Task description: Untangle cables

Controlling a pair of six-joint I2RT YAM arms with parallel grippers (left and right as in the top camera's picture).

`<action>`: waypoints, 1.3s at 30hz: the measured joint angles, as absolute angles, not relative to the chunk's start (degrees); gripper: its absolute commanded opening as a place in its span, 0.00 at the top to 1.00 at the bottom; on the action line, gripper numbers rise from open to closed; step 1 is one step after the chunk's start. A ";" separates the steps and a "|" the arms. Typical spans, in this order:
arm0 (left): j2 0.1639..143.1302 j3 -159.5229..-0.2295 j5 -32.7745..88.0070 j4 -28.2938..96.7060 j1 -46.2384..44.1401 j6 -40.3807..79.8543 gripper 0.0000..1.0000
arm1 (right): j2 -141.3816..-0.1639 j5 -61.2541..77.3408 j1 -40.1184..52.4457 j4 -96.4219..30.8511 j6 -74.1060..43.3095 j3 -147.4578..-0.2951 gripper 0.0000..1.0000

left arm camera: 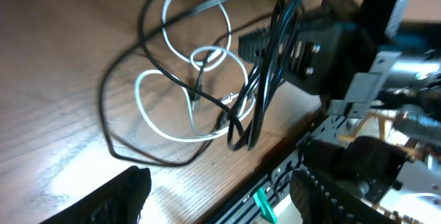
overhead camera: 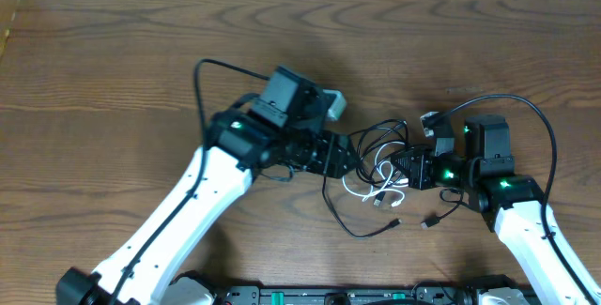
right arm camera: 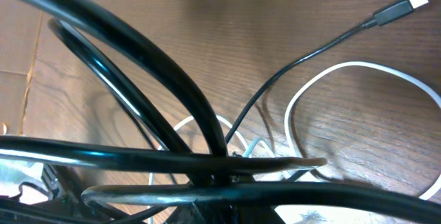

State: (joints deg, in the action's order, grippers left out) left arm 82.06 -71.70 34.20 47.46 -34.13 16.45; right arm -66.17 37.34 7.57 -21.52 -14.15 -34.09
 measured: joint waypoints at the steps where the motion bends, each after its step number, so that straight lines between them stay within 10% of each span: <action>1: 82.81 -71.70 34.15 47.46 -34.94 16.45 0.32 | -66.17 37.47 7.57 -21.52 -14.15 -34.09 0.99; 10: 87.88 -71.70 34.02 41.63 -40.42 16.56 0.48 | -66.17 37.82 7.57 -21.52 -14.13 -34.06 0.99; 14: 89.06 -71.70 31.14 39.55 -41.30 16.51 0.92 | -66.17 37.91 7.55 -21.71 -14.00 -34.06 0.99; 29: 85.38 -71.70 26.72 39.94 -38.59 16.23 0.93 | -66.22 7.16 7.51 -38.28 -19.49 -34.02 0.99; 39: 72.97 -71.72 31.57 39.64 -33.19 16.88 0.93 | -66.30 24.58 7.22 -21.63 -19.07 -33.93 0.68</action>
State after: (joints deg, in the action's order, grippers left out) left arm 72.97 -71.72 31.57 39.64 -33.19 16.88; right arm -66.30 24.58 7.22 -21.63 -19.07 -33.93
